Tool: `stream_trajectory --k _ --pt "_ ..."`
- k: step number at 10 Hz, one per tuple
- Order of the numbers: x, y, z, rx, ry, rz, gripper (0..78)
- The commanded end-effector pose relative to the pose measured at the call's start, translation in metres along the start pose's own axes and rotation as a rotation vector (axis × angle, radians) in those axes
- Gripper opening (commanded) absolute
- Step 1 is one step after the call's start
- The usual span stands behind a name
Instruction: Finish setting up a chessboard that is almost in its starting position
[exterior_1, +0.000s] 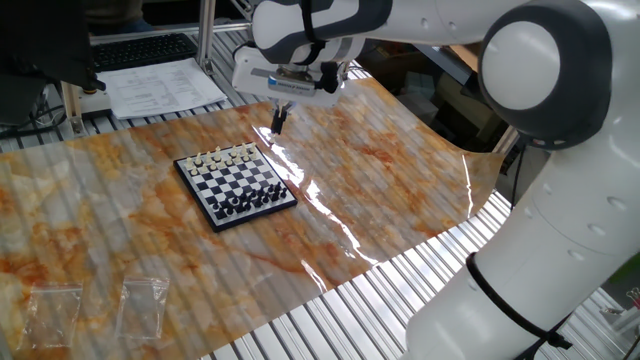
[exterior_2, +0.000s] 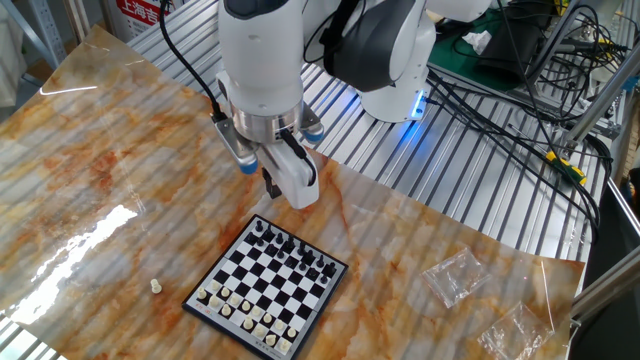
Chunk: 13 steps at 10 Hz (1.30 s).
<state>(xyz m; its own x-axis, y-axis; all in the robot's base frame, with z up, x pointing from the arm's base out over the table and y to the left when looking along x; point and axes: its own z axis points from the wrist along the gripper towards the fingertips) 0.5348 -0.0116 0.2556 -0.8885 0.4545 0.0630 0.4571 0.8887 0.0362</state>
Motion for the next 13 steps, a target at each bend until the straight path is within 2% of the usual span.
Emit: stream_trajectory --k 1,6,7,8,9,10,11,13 --pt "0.008 -0.004 0.002 0.002 -0.008 0.008 0.0" --pt "0.011 -0.005 0.002 0.009 -0.019 -0.007 0.0" --pt "0.011 -0.005 0.002 0.006 -0.053 -0.005 0.0" --pt "0.011 -0.005 0.002 0.007 -0.053 0.019 0.0" --pt "0.018 0.000 -0.002 0.008 -0.048 0.045 0.0" --pt "0.038 0.010 -0.011 0.013 -0.035 0.080 0.0" --pt "0.051 0.015 -0.018 0.016 -0.028 0.096 0.0" --pt "0.051 0.015 -0.018 0.013 -0.026 0.099 0.0"
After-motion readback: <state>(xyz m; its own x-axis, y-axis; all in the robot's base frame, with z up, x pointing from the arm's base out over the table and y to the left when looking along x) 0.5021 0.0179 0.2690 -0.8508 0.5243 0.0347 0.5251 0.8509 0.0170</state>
